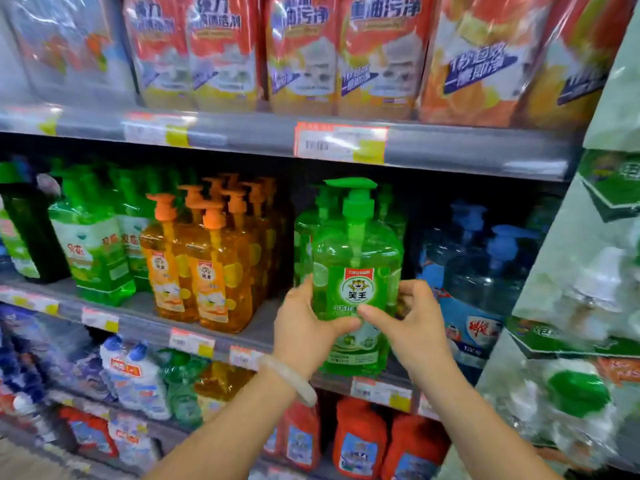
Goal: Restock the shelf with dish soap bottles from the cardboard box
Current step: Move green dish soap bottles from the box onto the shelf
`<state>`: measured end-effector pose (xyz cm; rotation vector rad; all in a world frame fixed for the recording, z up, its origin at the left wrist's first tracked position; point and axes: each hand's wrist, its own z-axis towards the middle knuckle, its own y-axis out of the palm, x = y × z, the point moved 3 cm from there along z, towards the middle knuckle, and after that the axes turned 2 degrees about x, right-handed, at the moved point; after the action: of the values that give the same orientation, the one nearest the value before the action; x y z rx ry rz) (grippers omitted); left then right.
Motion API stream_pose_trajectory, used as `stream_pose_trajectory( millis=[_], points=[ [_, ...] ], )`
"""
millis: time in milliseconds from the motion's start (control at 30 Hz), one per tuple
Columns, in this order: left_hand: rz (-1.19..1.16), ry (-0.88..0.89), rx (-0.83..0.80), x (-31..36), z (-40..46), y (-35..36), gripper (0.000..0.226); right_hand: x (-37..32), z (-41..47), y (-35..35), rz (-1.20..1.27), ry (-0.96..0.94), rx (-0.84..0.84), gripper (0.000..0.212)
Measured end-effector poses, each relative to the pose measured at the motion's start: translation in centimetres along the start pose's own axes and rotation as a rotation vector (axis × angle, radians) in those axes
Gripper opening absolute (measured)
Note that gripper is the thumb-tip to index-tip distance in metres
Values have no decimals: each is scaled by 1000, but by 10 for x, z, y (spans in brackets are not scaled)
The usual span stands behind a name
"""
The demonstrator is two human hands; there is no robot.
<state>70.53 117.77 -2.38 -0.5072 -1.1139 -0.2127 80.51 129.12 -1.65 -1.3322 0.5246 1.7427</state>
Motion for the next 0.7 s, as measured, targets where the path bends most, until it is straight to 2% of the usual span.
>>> stream_pose_trajectory(
  millis=[233, 467, 567, 700],
  points=[
    [36, 15, -210, -29, 51, 51, 79, 43, 27, -6, -18, 99, 204, 39],
    [0, 35, -298, -52, 80, 72, 67, 68, 49, 1, -131, 145, 292, 43],
    [26, 23, -317, -58, 91, 77, 82, 72, 59, 4, -202, 163, 257, 42],
    [111, 43, -305, -62, 101, 78, 88, 70, 66, 12, -283, 151, 203, 56]
  ],
)
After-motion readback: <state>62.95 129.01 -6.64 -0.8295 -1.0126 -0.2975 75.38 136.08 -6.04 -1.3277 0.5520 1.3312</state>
